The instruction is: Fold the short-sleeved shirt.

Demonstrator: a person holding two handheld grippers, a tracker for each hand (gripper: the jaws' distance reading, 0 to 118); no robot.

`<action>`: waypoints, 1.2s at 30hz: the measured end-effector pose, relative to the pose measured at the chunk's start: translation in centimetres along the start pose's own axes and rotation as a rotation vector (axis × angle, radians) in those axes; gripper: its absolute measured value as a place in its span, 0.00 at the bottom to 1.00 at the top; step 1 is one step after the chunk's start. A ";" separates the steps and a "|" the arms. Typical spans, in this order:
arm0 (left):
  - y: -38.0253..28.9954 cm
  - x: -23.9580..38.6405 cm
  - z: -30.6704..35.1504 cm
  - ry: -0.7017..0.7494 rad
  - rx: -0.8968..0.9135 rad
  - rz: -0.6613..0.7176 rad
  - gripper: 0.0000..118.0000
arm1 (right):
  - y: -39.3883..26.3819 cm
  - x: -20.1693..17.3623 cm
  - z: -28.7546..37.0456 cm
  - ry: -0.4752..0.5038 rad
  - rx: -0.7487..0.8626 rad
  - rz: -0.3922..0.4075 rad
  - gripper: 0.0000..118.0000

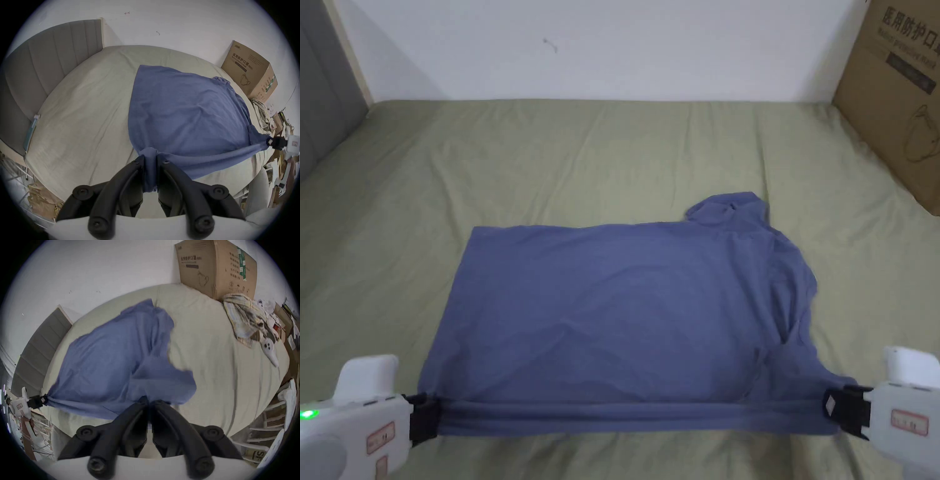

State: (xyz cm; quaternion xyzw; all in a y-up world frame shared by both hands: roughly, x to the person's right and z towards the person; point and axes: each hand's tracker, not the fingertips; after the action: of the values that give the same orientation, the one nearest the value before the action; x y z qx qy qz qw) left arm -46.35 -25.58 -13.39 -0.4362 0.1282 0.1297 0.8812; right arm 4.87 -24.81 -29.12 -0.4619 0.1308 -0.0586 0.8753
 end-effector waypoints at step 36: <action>0.1 -1.2 -2.3 0.054 -0.014 -0.037 0.00 | 2.7 -3.7 -4.8 -0.022 -0.041 0.105 0.00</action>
State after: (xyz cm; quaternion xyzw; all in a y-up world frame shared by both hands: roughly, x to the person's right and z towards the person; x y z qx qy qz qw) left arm -47.73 -27.49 -14.38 -0.4478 0.1429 0.1024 0.8767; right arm -0.08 -26.29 -33.25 -0.4726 0.1464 -0.0046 0.8690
